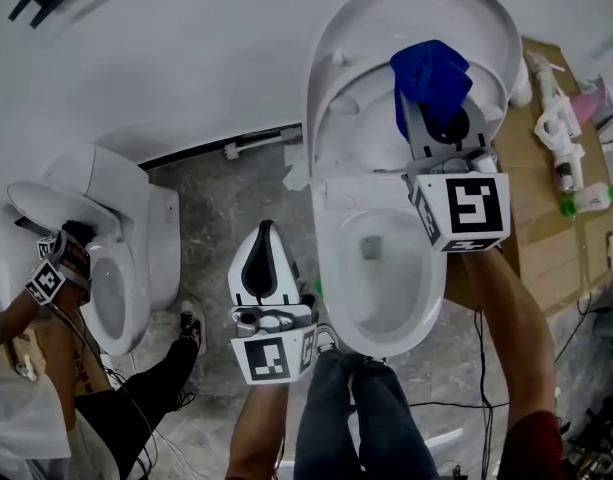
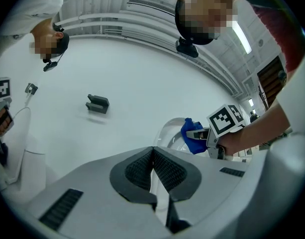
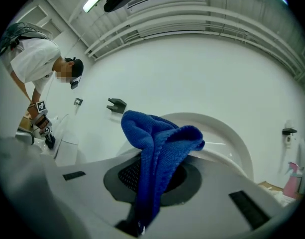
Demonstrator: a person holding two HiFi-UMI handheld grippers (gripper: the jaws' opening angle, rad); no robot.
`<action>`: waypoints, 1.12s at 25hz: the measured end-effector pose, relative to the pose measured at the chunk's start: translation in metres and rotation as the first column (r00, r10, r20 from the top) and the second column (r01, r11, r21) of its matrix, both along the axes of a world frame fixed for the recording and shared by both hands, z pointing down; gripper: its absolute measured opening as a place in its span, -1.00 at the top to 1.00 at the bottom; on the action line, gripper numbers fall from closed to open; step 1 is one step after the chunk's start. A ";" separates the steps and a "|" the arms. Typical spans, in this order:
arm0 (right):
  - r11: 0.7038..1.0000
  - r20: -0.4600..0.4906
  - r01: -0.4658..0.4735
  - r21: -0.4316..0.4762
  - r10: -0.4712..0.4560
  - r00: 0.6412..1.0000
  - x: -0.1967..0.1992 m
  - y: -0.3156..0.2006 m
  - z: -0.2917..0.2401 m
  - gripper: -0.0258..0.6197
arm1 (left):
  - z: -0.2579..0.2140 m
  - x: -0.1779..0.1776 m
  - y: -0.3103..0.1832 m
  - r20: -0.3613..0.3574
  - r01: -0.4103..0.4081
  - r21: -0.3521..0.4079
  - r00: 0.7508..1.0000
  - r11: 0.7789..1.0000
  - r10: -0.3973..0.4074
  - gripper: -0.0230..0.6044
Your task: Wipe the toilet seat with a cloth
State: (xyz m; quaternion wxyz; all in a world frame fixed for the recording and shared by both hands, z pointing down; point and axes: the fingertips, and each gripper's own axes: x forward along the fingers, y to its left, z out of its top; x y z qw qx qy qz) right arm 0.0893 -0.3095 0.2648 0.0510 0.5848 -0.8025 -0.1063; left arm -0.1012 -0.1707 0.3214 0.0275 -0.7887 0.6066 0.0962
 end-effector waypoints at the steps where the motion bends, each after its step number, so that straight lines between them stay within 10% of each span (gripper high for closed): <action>1: 1.000 0.009 -0.012 -0.001 0.012 1.000 0.007 0.000 0.000 0.75 | 0.000 0.002 0.000 0.001 -0.001 0.000 1.000 1.000 0.001 0.88; 28: 0.978 -0.060 -0.207 0.005 0.206 0.977 0.134 0.001 0.015 0.75 | 0.014 0.031 -0.005 0.022 -0.032 -0.025 0.999 0.999 0.033 0.87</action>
